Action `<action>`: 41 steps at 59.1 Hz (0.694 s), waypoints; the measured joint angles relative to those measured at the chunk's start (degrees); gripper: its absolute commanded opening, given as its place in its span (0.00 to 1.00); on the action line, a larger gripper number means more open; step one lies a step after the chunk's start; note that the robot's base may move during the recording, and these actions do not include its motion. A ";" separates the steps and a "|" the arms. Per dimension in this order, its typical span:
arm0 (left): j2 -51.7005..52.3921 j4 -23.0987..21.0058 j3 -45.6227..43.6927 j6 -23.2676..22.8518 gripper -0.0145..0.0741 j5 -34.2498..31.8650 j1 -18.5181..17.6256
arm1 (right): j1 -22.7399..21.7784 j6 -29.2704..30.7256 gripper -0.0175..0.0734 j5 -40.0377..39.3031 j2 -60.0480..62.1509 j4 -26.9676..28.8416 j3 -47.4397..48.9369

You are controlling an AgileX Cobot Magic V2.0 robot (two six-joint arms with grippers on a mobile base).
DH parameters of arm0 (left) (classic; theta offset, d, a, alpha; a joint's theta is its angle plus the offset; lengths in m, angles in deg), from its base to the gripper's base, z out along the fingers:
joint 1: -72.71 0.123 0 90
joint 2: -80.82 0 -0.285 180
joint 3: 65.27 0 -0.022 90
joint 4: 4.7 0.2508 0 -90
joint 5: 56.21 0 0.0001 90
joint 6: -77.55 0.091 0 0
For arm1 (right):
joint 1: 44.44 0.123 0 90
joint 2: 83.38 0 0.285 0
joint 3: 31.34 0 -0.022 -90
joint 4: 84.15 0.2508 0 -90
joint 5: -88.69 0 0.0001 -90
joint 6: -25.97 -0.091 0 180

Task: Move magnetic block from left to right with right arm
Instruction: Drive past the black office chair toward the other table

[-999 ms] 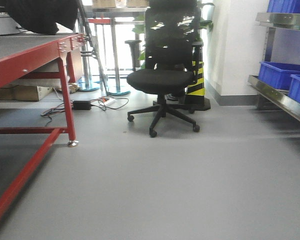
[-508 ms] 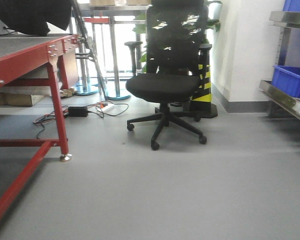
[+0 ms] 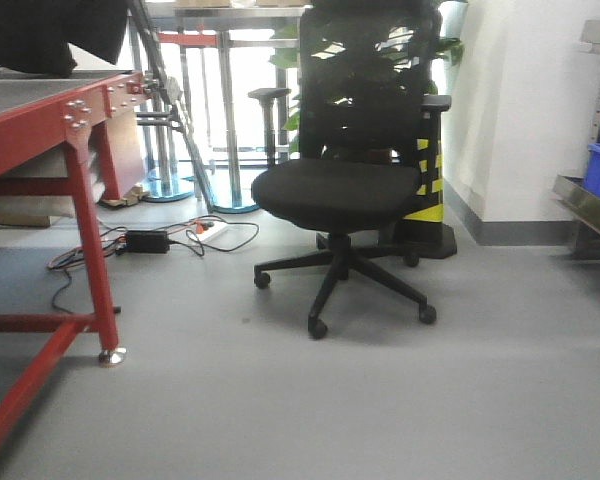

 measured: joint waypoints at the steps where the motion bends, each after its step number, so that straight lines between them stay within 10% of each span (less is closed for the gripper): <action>1: 0.00 0.00 0.00 0.00 0.03 0.00 0.00 | 0.00 0.00 0.33 0.00 0.00 0.00 0.00; 41: 0.00 0.00 0.00 0.00 0.03 0.00 0.00 | 0.00 0.00 0.33 0.00 0.00 0.00 0.00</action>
